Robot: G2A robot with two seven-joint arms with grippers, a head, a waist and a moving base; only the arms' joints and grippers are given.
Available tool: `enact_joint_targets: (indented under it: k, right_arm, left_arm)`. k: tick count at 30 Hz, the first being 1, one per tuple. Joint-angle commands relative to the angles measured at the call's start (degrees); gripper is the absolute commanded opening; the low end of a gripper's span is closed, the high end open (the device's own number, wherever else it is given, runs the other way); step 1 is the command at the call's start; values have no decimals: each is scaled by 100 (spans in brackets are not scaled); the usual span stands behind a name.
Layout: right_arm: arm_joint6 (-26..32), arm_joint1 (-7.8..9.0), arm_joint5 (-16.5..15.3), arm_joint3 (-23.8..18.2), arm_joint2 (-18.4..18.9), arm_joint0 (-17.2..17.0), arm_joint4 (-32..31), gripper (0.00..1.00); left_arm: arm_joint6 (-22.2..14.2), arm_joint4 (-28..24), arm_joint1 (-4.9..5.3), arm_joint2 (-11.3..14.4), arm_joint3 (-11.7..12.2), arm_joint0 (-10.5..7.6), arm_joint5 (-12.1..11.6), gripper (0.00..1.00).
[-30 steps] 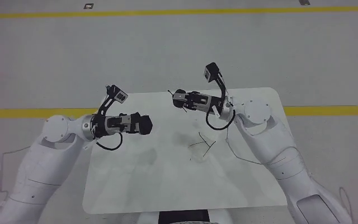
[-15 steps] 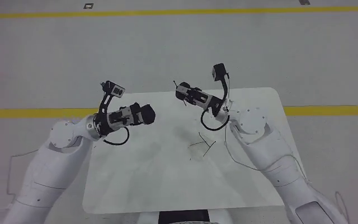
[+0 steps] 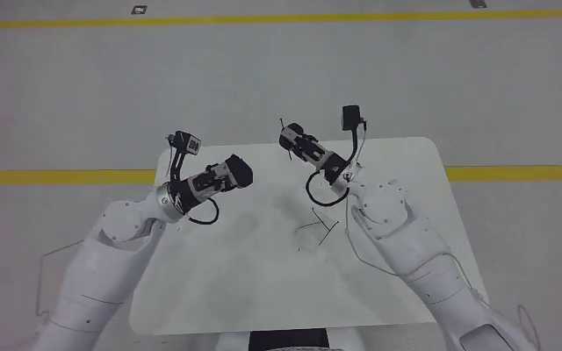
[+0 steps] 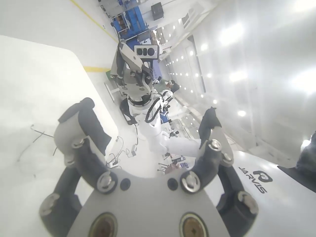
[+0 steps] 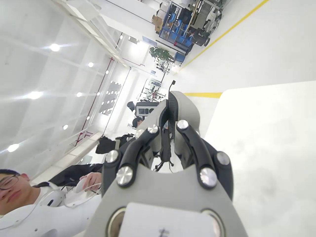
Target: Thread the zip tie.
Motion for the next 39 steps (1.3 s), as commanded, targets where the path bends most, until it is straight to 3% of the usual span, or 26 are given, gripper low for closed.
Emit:
enact_joint_targets:
  k: [1,7,12,13,23,24,25,27,34,39]
  right_arm:
    - [0,0,-1,0,0,0,0,0]
    - [-92,-28,37,-67,-54,-85,23,0]
    - [-154,-97,84,4,-186,-32,16,0]
    - [-152,-107,87,21,-194,-22,30,0]
    - [-168,-119,101,-15,-187,-82,-28,0]
    - [-167,-123,112,-18,-184,-74,-69,0]
    - [-168,-131,124,-21,-182,-67,-87,0]
    - [-164,-143,126,-25,-181,-53,-116,0]
    - [-6,-184,-32,11,-186,-46,-70,0]
    - [80,-215,-201,35,-184,-45,-19,0]
  left_arm:
    - [2,1,0,0,0,0,0,100]
    - [124,209,-45,219,-81,-7,0,100]
    - [240,432,-158,496,126,-272,0,100]
    - [285,614,-172,501,158,-342,0,100]
    - [351,708,-181,532,201,-337,0,100]
    - [345,704,-183,527,218,-342,0,63]
    - [339,706,-186,523,239,-349,0,46]
    - [336,723,-193,522,265,-357,0,27]
    - [188,802,-225,511,258,-370,0,0]
    - [133,899,-263,475,244,-367,0,0]
